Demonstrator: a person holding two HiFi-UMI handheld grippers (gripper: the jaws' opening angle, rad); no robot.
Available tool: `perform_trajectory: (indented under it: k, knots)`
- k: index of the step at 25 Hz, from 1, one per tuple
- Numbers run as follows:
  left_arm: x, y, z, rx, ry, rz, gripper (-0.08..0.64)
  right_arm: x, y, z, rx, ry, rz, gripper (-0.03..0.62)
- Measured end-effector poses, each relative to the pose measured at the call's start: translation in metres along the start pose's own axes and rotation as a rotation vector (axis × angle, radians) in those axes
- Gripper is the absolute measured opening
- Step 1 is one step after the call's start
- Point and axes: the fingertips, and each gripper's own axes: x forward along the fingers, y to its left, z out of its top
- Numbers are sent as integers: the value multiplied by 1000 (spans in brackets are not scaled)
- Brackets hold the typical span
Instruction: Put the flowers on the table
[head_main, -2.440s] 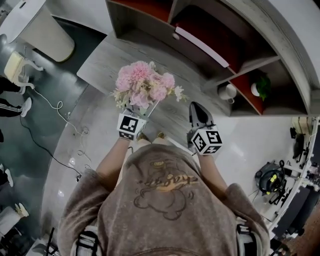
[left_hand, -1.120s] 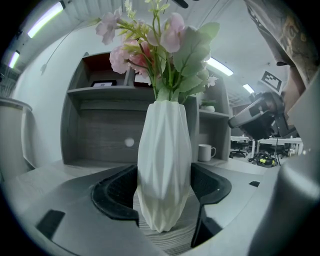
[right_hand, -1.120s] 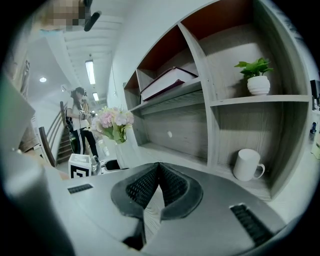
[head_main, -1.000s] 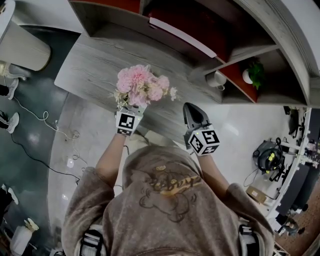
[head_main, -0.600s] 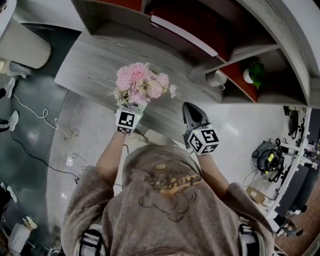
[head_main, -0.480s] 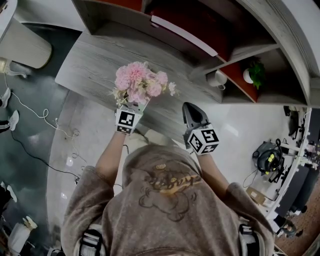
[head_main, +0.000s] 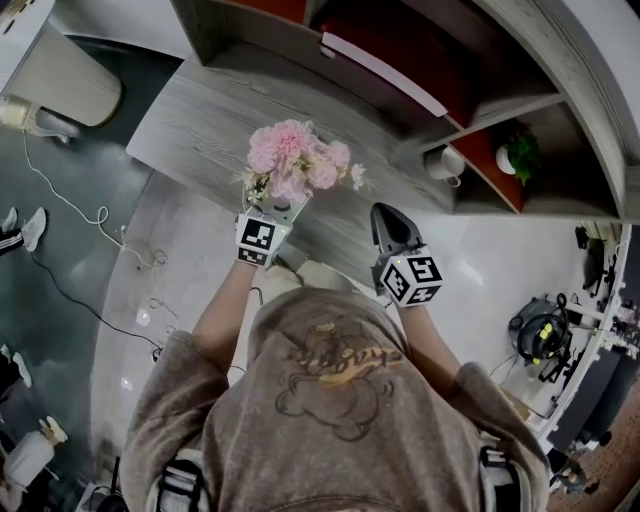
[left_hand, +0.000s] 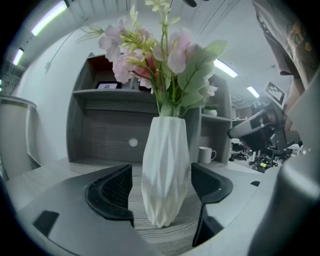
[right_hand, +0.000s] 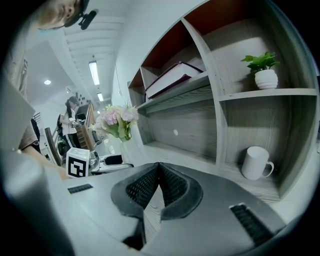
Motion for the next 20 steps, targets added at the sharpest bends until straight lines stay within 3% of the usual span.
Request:
perform_trajectory:
  k: [20]
  knots:
    - [-100, 15, 61, -119, -22, 126, 359, 31, 43, 23, -10, -93, 171, -3]
